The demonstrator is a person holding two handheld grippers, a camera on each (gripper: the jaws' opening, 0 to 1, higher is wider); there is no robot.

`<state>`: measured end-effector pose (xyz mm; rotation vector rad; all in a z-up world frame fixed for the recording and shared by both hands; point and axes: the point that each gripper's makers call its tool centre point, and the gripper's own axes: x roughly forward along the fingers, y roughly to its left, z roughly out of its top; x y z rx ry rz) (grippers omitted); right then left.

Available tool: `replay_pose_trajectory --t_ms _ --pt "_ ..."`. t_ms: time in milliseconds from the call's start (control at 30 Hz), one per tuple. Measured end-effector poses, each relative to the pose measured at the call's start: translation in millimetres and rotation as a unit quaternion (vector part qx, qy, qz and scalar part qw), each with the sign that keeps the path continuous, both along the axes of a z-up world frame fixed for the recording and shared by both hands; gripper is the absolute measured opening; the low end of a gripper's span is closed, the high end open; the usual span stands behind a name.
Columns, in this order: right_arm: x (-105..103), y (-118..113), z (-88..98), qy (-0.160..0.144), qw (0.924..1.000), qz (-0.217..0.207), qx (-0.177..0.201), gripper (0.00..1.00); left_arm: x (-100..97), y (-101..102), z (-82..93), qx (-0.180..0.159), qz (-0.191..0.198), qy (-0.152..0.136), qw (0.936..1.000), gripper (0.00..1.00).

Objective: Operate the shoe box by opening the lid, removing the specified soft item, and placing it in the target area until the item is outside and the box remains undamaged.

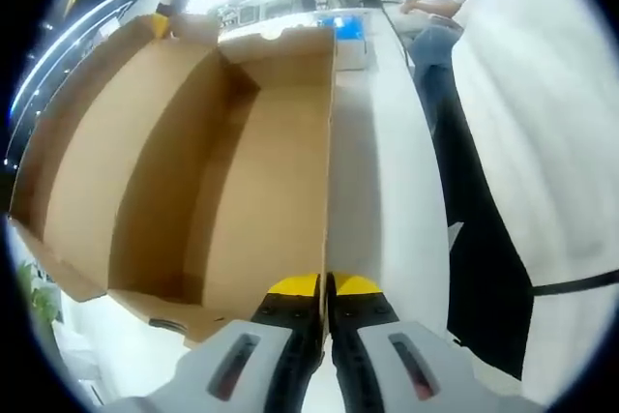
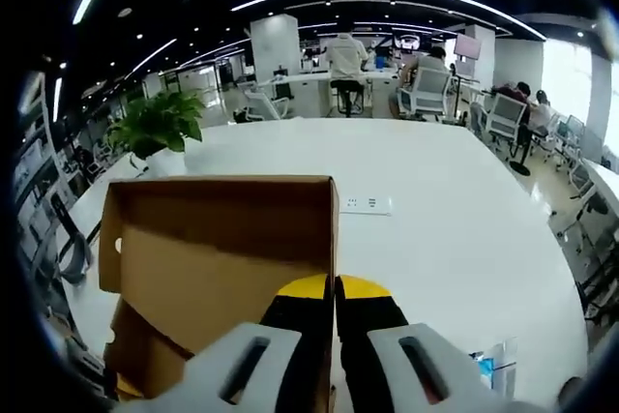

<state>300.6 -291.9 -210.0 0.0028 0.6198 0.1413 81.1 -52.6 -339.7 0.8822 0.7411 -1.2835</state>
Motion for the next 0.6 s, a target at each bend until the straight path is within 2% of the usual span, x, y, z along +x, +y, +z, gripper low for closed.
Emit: replay_pose_trajectory --t_ms 233,600 --pt "-4 -2 1.4 -0.006 1.0 -0.001 0.001 0.0 1.9 0 0.9 0.001 0.0 0.017 0.9999 0.02" --pt "-14 -2 7.1 -0.013 0.9999 0.003 -0.004 0.0 1.2 0 0.7 -0.002 0.0 0.012 0.9999 0.02"
